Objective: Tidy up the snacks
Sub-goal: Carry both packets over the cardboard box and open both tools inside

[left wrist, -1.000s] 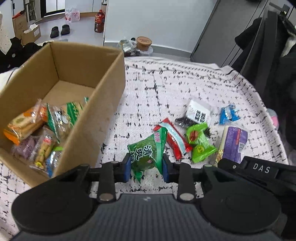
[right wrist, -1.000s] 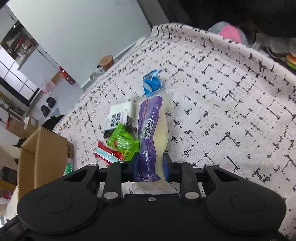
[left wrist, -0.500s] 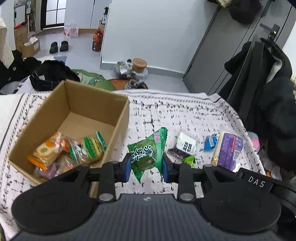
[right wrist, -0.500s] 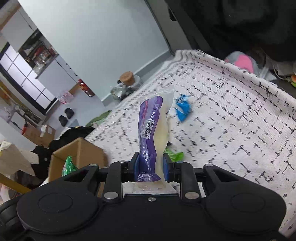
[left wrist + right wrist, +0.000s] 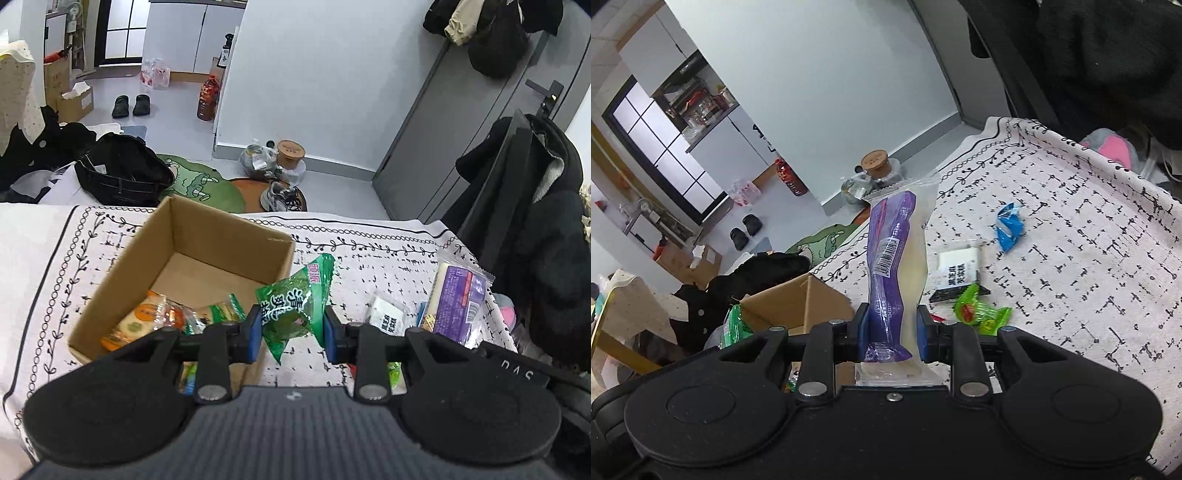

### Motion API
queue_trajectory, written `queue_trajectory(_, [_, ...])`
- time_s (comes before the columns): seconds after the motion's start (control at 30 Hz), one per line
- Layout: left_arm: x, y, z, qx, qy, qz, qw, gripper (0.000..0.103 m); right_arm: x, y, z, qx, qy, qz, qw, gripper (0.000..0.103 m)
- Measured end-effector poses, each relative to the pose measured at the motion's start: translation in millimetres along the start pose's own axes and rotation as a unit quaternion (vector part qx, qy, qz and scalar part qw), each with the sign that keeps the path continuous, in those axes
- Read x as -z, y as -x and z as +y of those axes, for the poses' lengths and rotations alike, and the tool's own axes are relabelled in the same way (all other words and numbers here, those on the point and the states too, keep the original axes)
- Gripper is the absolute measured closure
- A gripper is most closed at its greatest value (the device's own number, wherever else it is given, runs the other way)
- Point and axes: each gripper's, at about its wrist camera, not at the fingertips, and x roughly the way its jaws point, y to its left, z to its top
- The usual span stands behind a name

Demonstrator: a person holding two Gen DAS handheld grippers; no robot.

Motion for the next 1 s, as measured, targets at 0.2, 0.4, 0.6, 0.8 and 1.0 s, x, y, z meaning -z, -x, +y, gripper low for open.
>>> queue_trajectory(0.2, [-5,1,13,0.006,0.008,0.002,0.9999,0.072,1,-1,14,0.0,0.009,-0.004,1.0,0.078])
queue_trajectory(0.4, [-9,0,29,0.011,0.018,0.003,0.9998,0.072,3,-6,30,-0.002,0.019,-0.007,1.0,0.078])
queue_trajectory(0.6, [-13,-7,44,0.018,0.026,0.008,0.9995,0.072,6,-13,46,-0.001,0.027,-0.007,1.0,0.078])
queue_trajectory(0.8, [-18,-14,61,0.027,0.037,0.011,0.9989,0.072,9,-22,60,-0.001,0.034,-0.003,0.999,0.078])
queue_trajectory(1.0, [-22,-21,84,0.027,0.059,0.013,0.9978,0.071,12,-34,74,-0.007,0.039,0.003,0.999,0.078])
